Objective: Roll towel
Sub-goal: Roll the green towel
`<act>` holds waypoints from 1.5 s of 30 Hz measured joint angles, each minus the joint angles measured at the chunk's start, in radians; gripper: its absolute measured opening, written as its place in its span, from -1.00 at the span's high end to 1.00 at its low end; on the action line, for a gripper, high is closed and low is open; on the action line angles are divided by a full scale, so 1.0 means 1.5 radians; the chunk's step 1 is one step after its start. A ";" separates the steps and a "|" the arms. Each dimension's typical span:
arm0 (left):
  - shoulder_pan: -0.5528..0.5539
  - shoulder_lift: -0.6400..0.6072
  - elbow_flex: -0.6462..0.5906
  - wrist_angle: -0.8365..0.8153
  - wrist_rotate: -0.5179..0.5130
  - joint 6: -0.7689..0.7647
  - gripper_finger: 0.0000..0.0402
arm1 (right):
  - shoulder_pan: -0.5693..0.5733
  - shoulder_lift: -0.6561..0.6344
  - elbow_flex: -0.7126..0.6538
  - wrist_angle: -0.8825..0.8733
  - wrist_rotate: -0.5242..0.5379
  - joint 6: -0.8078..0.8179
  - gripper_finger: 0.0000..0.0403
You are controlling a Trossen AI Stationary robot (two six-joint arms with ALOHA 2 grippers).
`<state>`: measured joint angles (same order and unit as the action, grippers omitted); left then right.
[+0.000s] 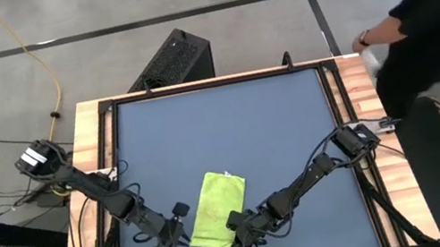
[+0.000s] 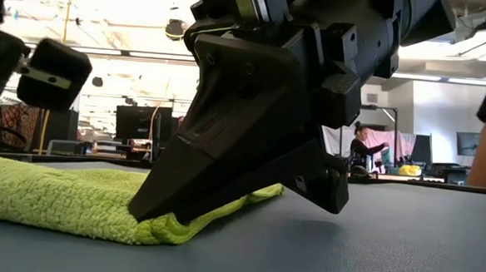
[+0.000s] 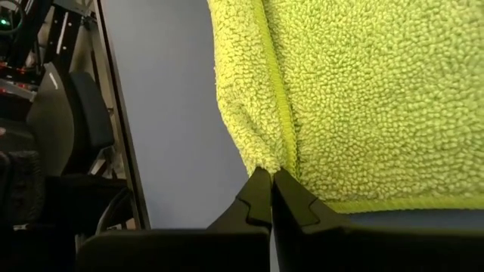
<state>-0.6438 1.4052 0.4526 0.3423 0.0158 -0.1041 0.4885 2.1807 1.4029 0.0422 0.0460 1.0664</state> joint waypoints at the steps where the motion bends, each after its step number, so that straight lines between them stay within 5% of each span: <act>1: 0.005 -0.004 0.006 -0.020 0.002 -0.015 0.71 | 0.000 0.000 0.000 0.000 0.000 0.000 0.92; 13: 0.006 0.002 0.064 -0.118 -0.015 0.025 -0.06 | 0.000 0.000 0.000 -0.003 0.003 -0.006 0.92; 22: -0.036 0.098 0.043 0.037 -0.069 0.024 -0.09 | 0.000 0.000 0.000 -0.004 0.004 -0.011 0.92; 32: -0.036 0.142 0.043 0.047 -0.069 -0.027 -0.09 | 0.000 0.000 0.000 -0.003 0.007 -0.013 0.92; 37: -0.033 0.144 0.043 0.047 -0.073 -0.027 0.07 | 0.000 0.000 0.000 -0.003 0.007 -0.006 0.92; 45: -0.032 0.144 0.043 0.047 -0.073 -0.041 0.92 | 0.017 0.000 0.000 -0.004 0.032 0.041 0.92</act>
<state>-0.6918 1.6211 0.5167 0.4124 -0.0942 -0.1659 0.5140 2.1807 1.4029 0.0357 0.0935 1.1276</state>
